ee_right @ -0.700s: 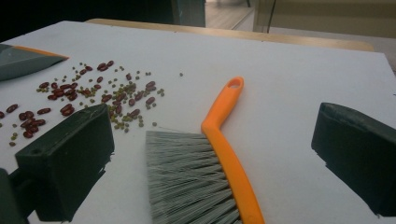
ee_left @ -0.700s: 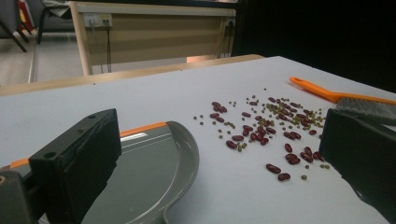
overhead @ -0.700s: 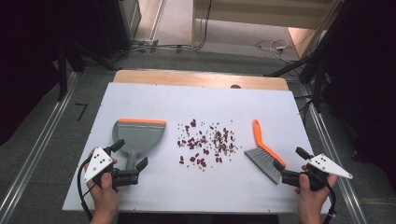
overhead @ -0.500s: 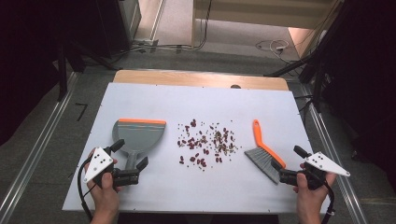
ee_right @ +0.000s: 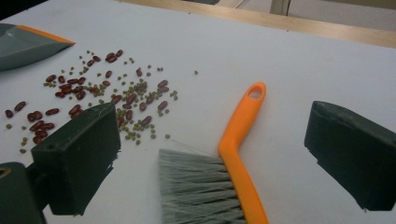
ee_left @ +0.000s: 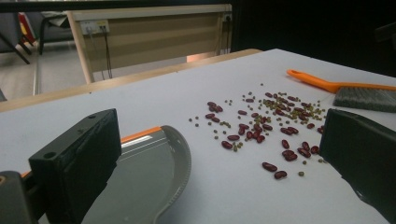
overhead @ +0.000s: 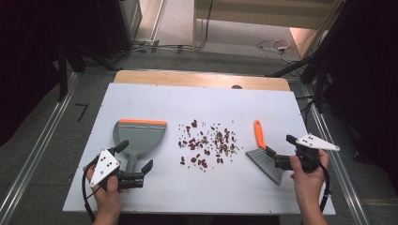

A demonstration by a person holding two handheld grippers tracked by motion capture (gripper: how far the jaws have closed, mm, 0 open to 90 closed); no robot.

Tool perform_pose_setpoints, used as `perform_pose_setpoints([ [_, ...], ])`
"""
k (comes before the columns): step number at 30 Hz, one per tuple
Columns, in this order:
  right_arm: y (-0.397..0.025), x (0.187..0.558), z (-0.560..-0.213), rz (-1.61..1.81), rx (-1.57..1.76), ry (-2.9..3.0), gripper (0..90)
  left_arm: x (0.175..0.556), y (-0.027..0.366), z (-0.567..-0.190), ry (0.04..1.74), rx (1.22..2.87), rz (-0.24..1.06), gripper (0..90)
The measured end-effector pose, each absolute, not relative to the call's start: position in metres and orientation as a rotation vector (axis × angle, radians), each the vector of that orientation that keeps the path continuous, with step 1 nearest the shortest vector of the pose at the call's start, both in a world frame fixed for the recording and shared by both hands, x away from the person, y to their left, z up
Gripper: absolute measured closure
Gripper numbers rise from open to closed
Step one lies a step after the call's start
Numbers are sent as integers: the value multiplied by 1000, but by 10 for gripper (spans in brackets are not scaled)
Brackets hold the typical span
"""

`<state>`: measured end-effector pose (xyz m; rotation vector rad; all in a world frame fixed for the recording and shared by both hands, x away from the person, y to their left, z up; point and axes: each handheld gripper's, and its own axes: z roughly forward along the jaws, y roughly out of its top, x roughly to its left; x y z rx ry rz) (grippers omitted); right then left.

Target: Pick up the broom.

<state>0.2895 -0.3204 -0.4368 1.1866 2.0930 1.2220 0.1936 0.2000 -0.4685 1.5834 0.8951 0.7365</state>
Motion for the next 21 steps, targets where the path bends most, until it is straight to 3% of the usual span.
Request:
perform_pose_setpoints([
  [4,-314,305,-439,1196,1234,2142,24,194,197,-469,887,1590,723,0],
  [7,-308,316,-439,1124,1273,2145,73,194,194,-470,887,1599,730,0],
  [17,-289,347,-445,875,1416,2148,392,193,188,-471,878,1622,724,0],
  [21,-287,359,-450,818,1477,2205,444,193,189,-472,882,1622,720,0],
])
